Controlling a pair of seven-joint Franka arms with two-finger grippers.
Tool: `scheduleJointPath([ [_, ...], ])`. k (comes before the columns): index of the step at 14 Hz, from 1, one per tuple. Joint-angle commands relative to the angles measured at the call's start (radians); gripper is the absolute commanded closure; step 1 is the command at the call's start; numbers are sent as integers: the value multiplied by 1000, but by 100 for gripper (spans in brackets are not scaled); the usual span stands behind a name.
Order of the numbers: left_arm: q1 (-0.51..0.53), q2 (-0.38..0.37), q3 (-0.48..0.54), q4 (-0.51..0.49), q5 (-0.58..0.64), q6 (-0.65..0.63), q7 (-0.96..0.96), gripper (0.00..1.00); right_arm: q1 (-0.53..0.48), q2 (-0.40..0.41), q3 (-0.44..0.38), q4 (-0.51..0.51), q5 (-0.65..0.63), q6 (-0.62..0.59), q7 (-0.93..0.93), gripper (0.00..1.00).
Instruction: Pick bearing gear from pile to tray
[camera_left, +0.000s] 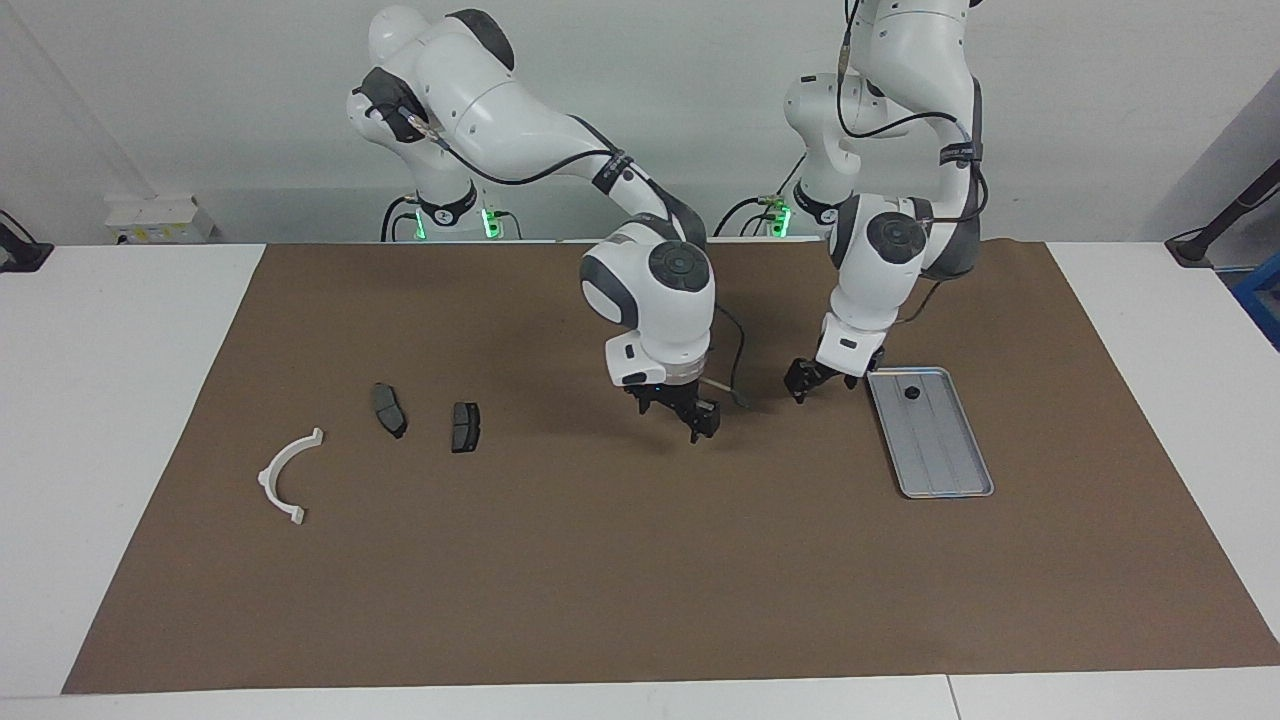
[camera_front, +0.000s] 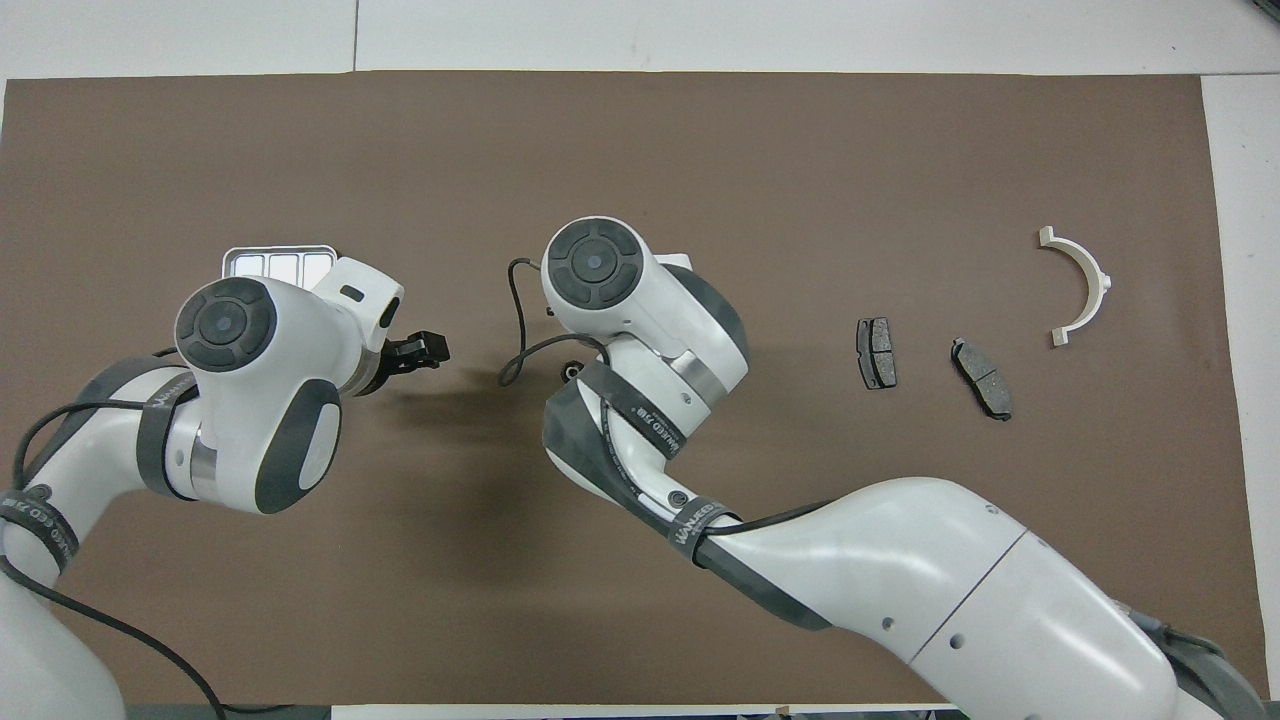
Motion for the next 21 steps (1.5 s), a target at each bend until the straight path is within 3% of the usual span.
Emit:
scheduleJointPath([
  [1,-69,11,17,6,7,-1,-91,0,-90,-33,19,-11,31,-34,-171,0],
  [2,-113,25,17,25,7,11,-149,0,-126,-39,20,-16,42,-49,-249,0],
  [7,-287,253,20,276,18,5,-445,0,-234,-74,19,-19,55,-128,-554,0],
  [9,-296,273,21,295,31,-13,-452,0,-256,-108,-9,-29,81,-137,-706,0],
  [12,-307,269,20,260,50,-6,-453,5,-239,-218,-200,-118,256,-119,-1052,0],
  [14,-307,267,20,253,50,-4,-455,11,-239,-281,-269,-160,284,-131,-1214,0],
  [15,-307,267,20,253,50,-3,-455,23,-242,-319,-286,-184,287,-140,-1248,0],
  [17,-304,267,20,256,50,-12,-453,69,-256,-414,-306,-243,287,-171,-1296,0],
  [18,-298,267,20,263,50,-20,-453,82,-257,-465,-320,-263,287,-203,-1317,0],
  [21,-288,266,21,289,50,-75,-452,86,-256,-612,-331,-267,289,-363,-1325,0],
])
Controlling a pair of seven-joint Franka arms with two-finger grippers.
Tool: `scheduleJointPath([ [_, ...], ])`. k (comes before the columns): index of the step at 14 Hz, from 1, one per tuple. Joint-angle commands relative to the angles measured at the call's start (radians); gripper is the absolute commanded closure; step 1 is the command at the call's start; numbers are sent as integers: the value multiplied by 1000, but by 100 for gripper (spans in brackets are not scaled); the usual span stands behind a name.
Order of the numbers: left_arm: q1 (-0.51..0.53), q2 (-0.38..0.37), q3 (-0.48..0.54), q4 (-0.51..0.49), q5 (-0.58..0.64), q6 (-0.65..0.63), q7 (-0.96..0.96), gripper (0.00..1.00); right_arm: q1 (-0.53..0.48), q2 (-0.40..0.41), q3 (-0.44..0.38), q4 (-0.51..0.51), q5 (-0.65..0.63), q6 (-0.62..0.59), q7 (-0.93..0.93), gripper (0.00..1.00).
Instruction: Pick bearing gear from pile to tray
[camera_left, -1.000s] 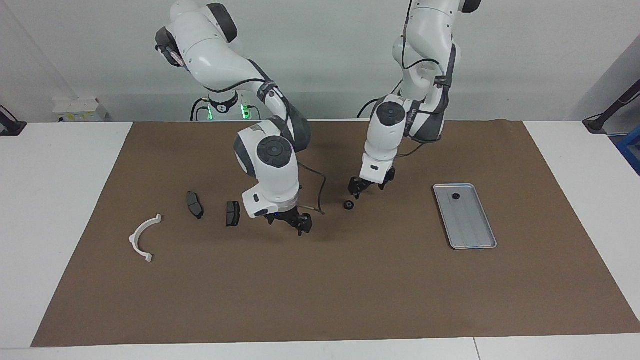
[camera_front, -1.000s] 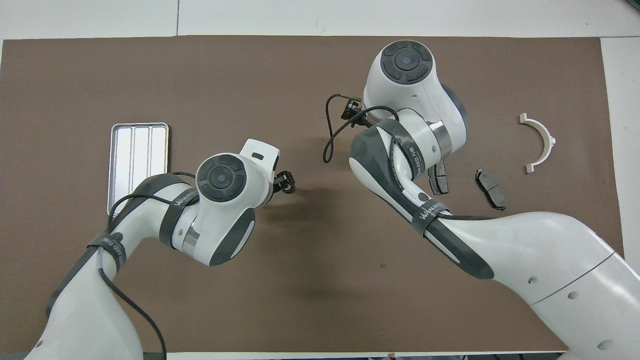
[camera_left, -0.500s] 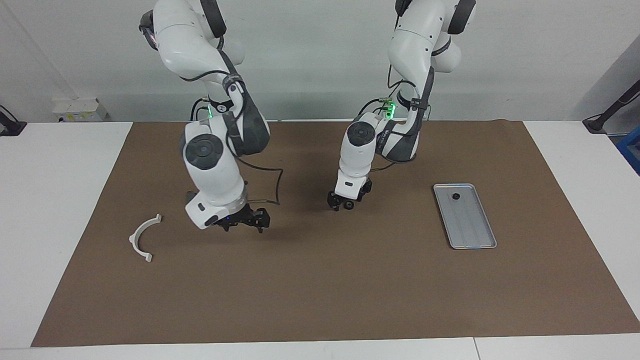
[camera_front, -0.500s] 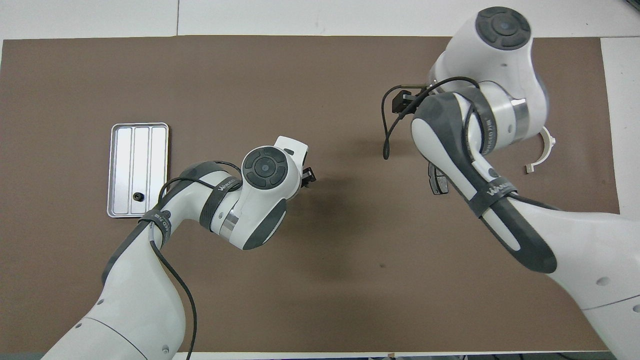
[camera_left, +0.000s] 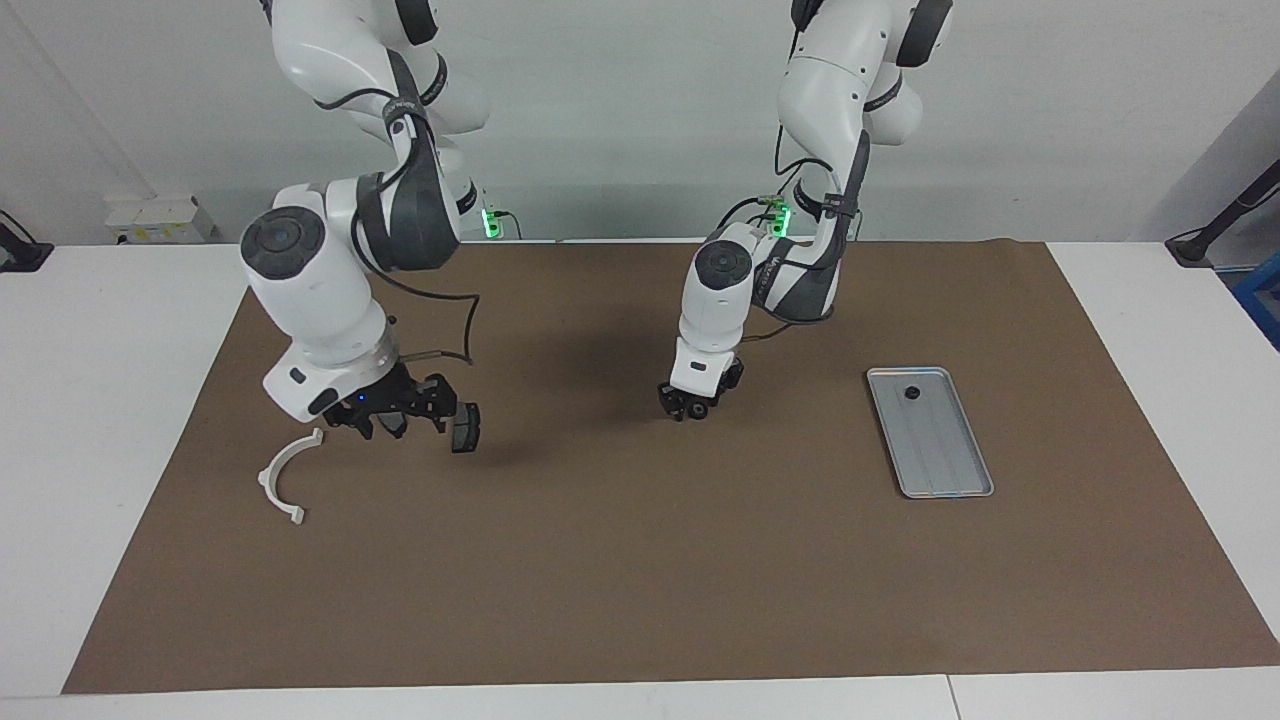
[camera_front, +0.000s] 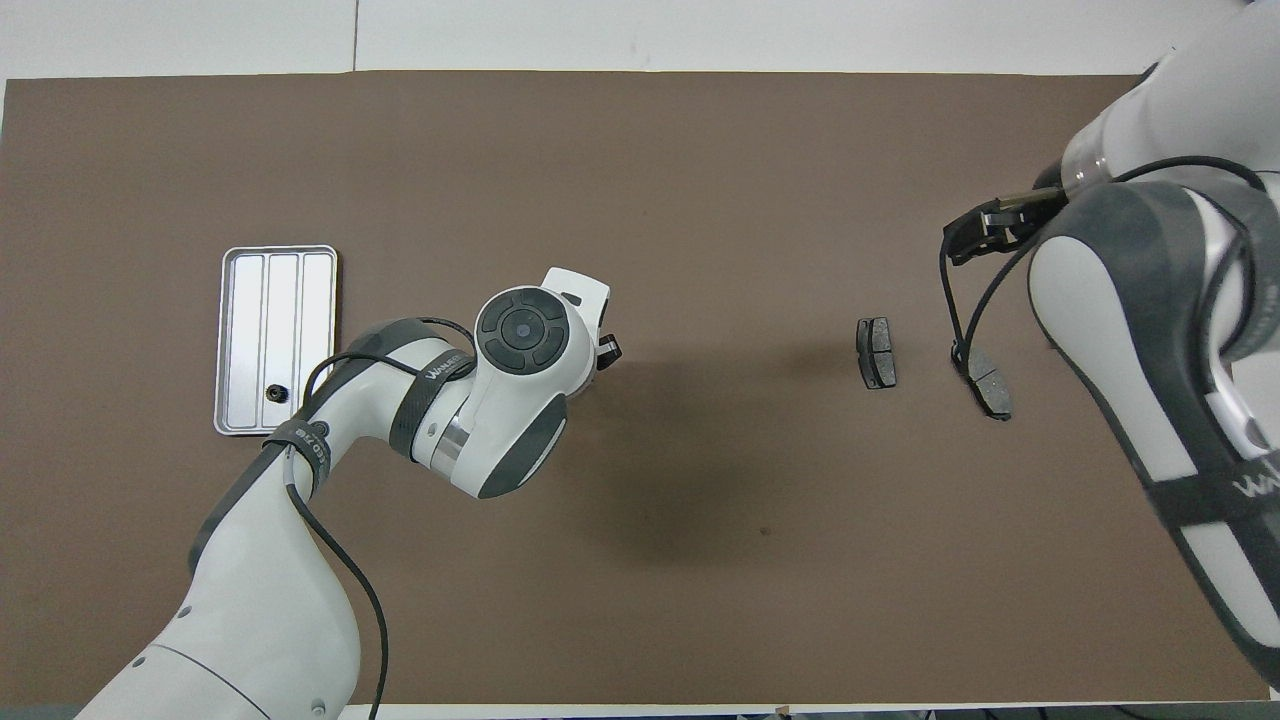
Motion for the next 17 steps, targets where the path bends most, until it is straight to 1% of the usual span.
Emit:
scheduleJointPath([
  [1,5,3,13,42,25,-89,-14,86,-4,-180,-8,-71,21,-114,-30,0],
  [2,40,-28,21,44,30,-114,4,86,0,-225,-16,-71,23,-158,-30,0],
  [3,86,-83,21,25,30,-140,73,85,-1,-252,-17,-68,23,-201,-30,0],
  [4,156,-133,19,8,30,-190,189,85,-4,-271,-17,-66,23,-228,-30,0],
  [5,224,-163,18,7,29,-238,310,85,-6,-277,-19,-63,24,-250,-29,0],
  [6,299,-166,18,10,28,-255,454,85,-6,-277,-20,-63,24,-265,-29,0],
  [8,438,-163,18,2,28,-225,695,85,-6,-277,-23,-65,23,-268,-29,0],
  [10,522,-152,18,1,28,-165,812,85,-4,-274,-25,-63,13,-267,-26,0],
  [13,551,-82,21,1,28,-50,845,85,-1,-271,-25,-63,13,-265,-26,0],
  [17,573,-54,22,-1,30,-25,900,85,0,-276,-25,-51,0,-253,-30,0],
])
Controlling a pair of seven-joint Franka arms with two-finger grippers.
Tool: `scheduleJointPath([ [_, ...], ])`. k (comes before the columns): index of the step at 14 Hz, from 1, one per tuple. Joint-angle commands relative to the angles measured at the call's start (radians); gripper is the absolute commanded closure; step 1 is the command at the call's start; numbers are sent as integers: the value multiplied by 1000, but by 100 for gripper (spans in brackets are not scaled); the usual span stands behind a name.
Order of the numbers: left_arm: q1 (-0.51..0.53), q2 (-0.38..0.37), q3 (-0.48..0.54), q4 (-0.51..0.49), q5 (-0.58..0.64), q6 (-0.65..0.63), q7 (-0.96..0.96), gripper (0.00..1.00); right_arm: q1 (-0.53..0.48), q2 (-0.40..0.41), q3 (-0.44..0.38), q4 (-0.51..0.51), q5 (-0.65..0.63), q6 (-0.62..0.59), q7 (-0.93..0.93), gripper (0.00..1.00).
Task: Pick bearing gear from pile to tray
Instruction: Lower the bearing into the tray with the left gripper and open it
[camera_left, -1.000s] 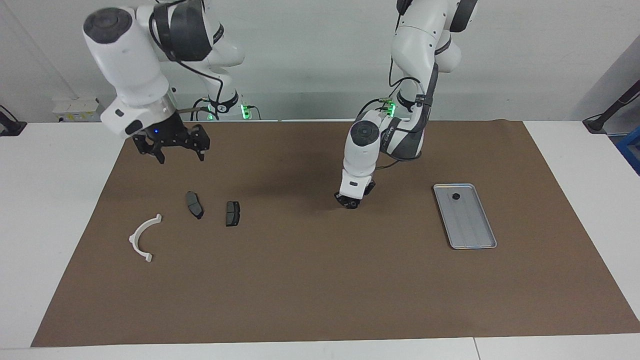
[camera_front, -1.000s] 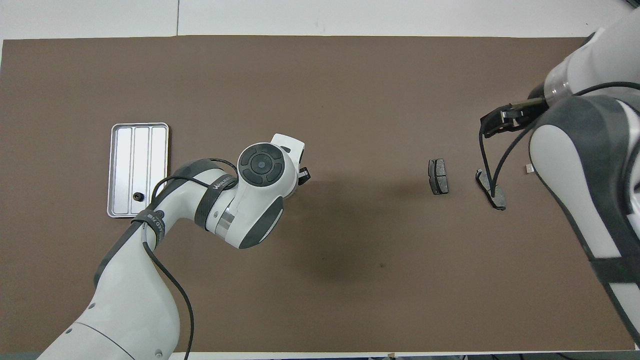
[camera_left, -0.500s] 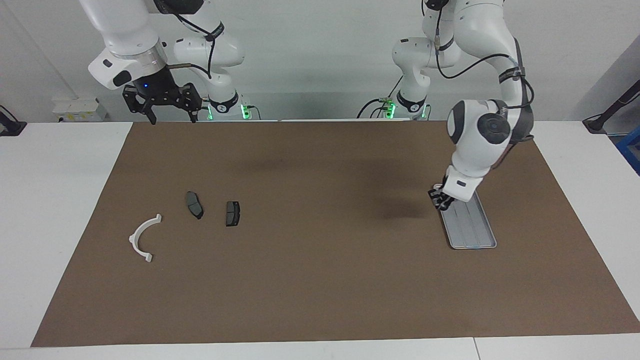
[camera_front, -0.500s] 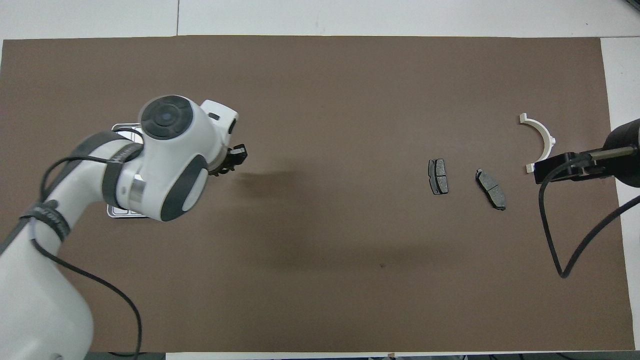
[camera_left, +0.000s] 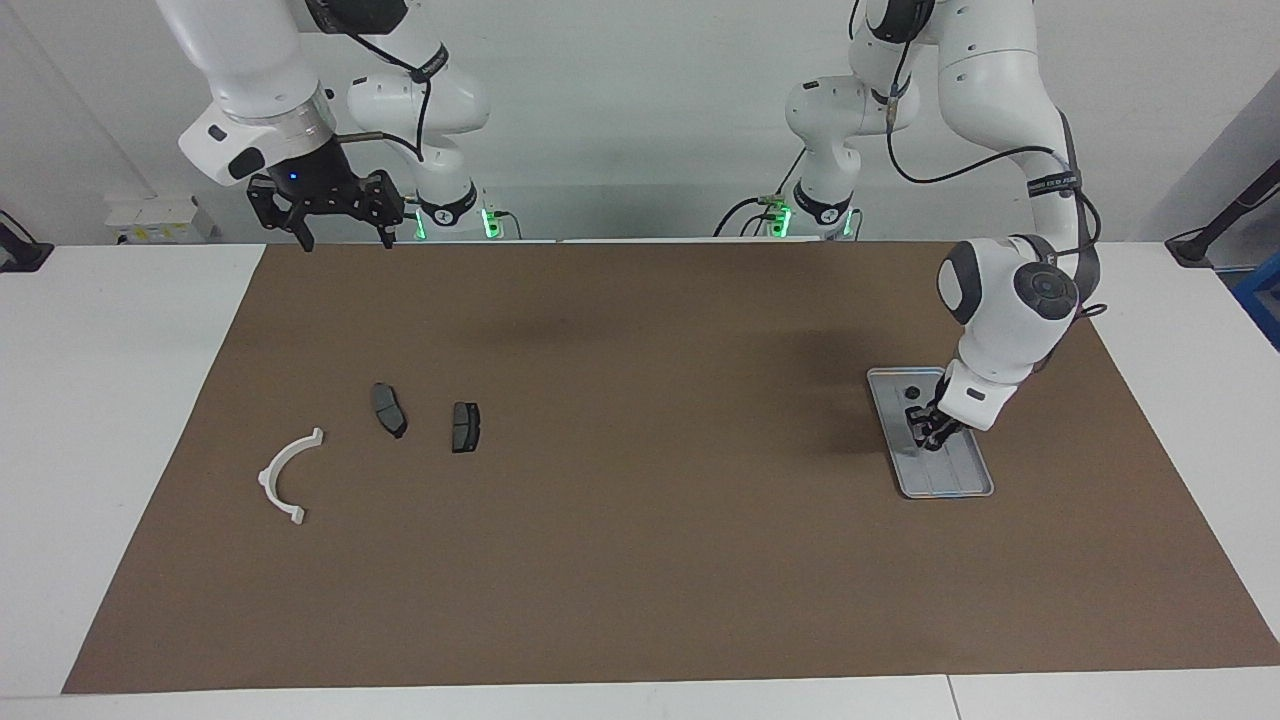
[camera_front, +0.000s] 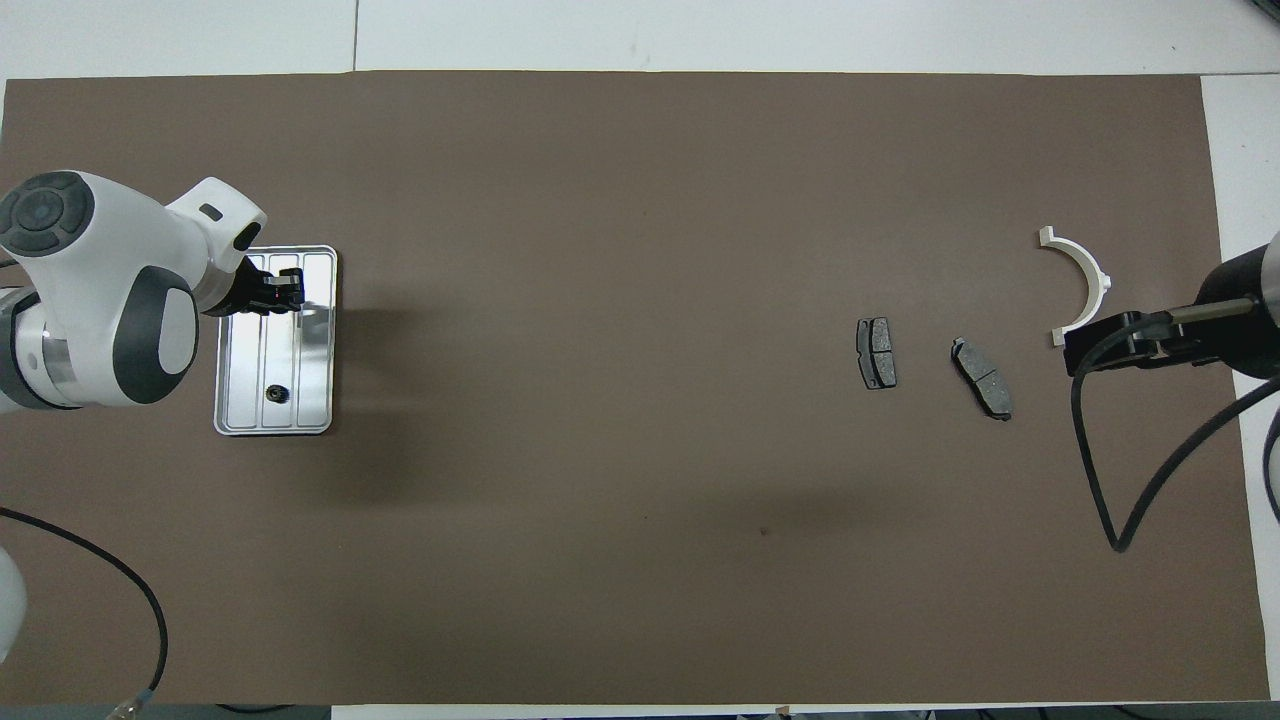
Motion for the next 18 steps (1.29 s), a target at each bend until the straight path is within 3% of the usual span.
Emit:
scheduleJointPath([
  [1,33,13,-9,-4,17,26,60,85,0,-9,-6,8,0,15,-28,0],
  [7,39,12,-10,-68,16,97,58,82,0,-9,-6,13,-10,53,-30,0],
  [8,39,12,-10,-68,14,99,60,71,0,-7,-6,21,-10,53,-30,0],
  [9,41,10,-10,-68,16,93,63,14,-1,-6,-6,27,-10,53,-30,0],
  [10,43,7,-10,-58,16,71,65,0,-1,-6,-6,28,-10,55,-28,0],
  [11,50,-11,-10,-44,16,41,66,0,0,-7,-5,27,-5,55,-28,0],
  [14,58,-191,-9,-9,16,-170,65,0,0,-9,-5,27,-4,55,-25,0],
  [15,58,-226,-9,49,16,-281,65,0,0,-9,-3,27,-3,55,-24,0],
  [17,43,-227,-15,237,13,-560,66,0,-1,-9,-5,25,1,53,-24,0],
  [18,39,-232,-19,293,7,-640,65,0,-3,-9,-5,27,3,53,-24,0],
])
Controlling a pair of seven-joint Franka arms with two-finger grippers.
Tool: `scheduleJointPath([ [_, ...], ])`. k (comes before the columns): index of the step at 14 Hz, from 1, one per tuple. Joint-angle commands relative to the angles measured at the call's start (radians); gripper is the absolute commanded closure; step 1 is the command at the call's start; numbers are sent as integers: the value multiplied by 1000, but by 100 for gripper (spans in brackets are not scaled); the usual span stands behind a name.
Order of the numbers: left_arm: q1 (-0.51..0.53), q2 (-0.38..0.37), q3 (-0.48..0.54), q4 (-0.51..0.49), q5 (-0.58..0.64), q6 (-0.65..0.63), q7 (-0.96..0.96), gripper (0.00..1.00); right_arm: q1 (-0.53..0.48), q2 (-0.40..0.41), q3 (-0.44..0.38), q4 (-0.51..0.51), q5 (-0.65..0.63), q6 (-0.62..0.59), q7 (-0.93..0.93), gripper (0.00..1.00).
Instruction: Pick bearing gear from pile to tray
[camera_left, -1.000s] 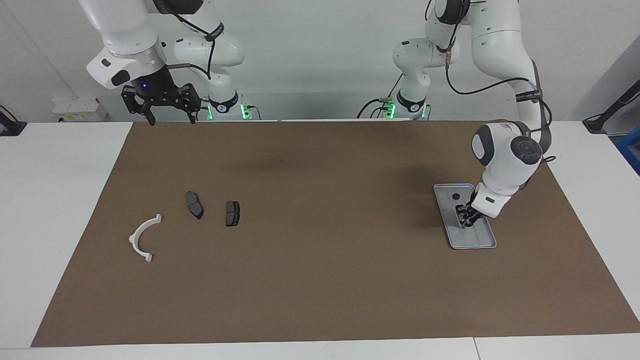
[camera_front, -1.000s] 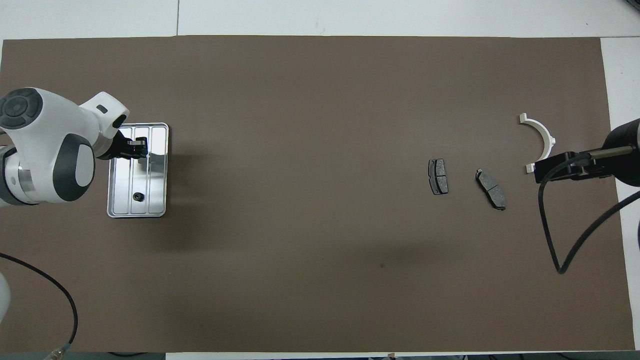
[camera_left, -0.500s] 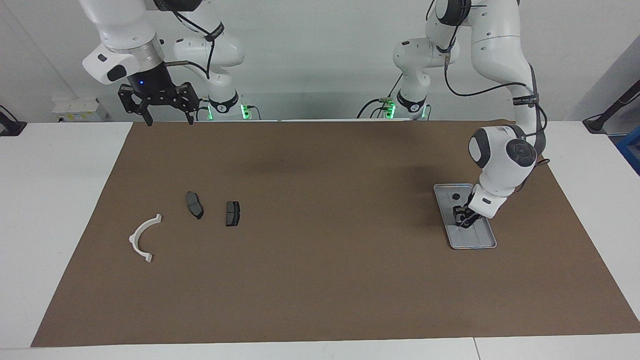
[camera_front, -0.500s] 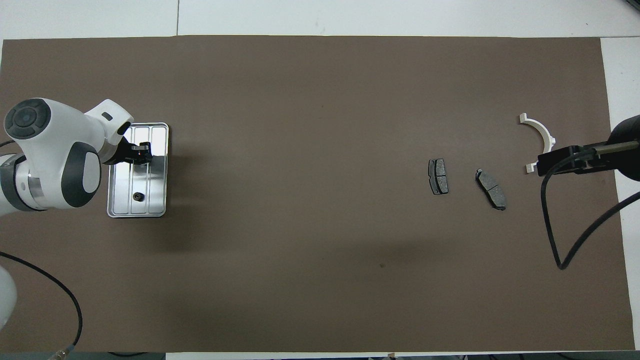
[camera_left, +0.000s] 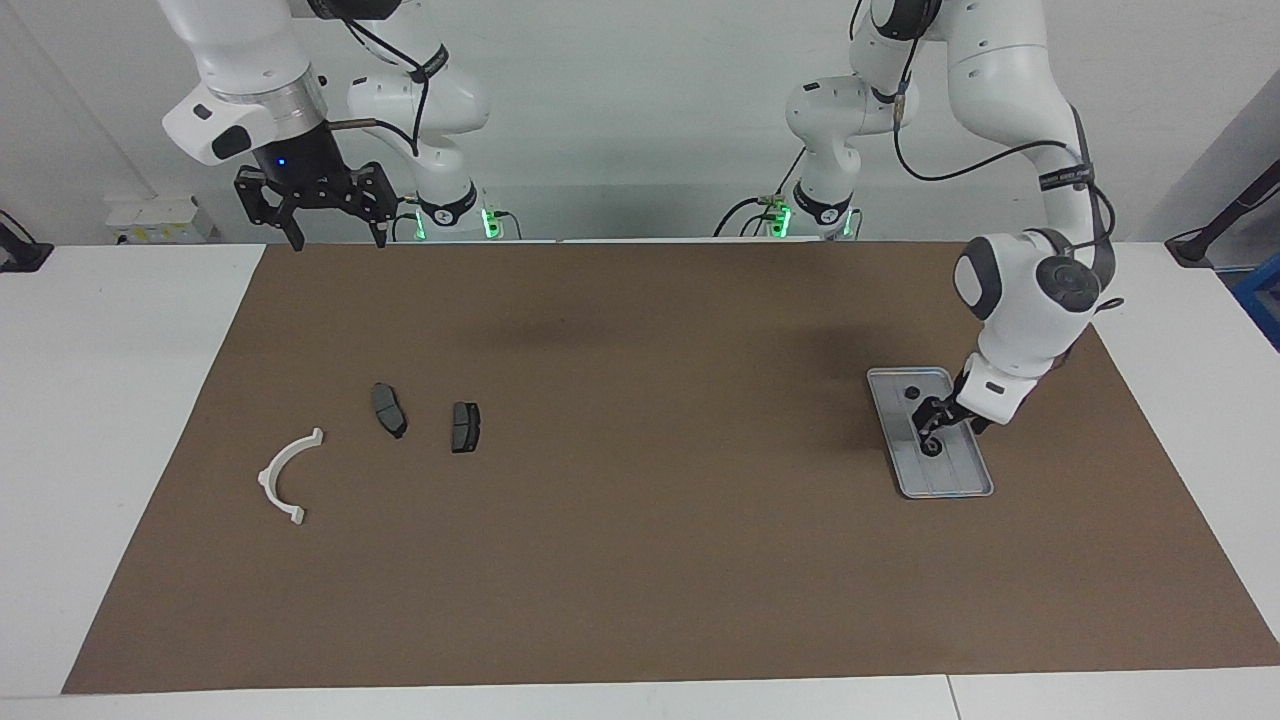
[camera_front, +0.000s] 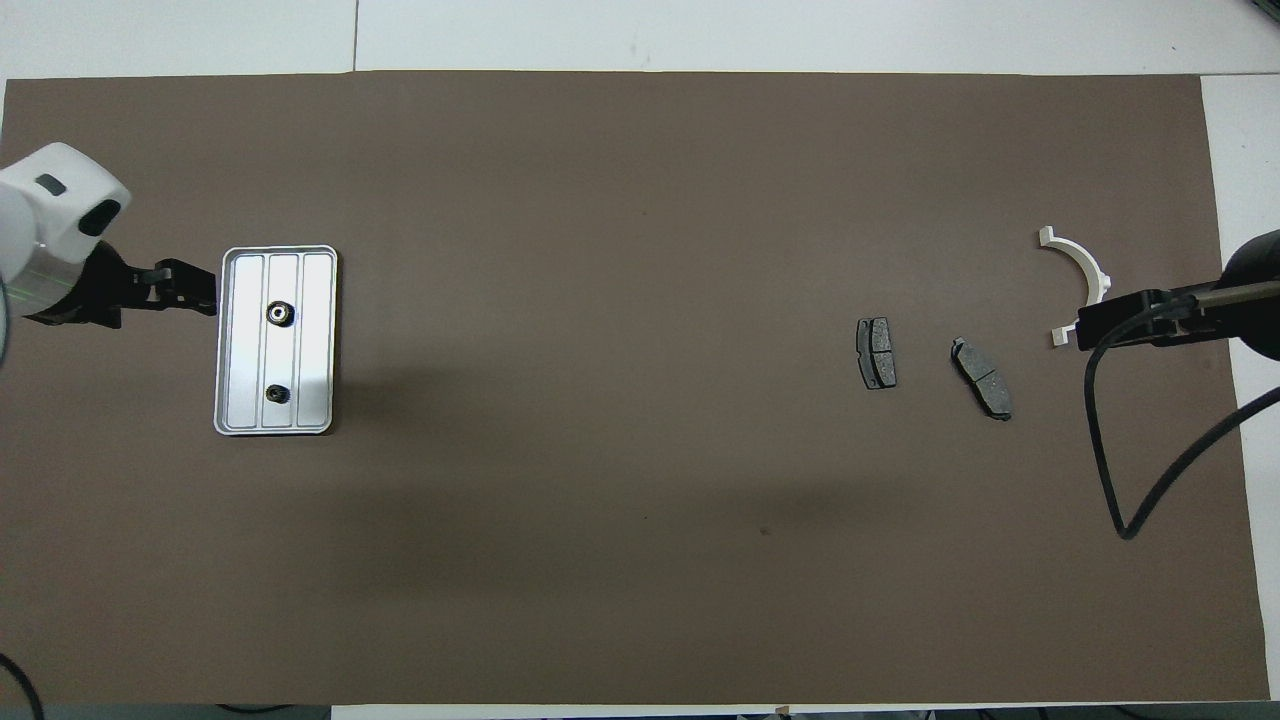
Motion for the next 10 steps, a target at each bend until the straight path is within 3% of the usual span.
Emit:
scheduleJointPath([
  [1,-4,-9,-16,141,5,-182,7,0,-3,-6,-6,0,5,10,-22,0],
  [2,-6,-39,-30,140,3,-187,7,0,-5,-6,-8,-2,5,10,-22,0],
  [8,-7,-55,-31,115,3,-158,7,0,-1,-6,-9,0,10,10,-20,0],
  [10,-21,-69,-34,130,2,-214,7,0,0,-6,-8,0,10,10,-20,0],
])
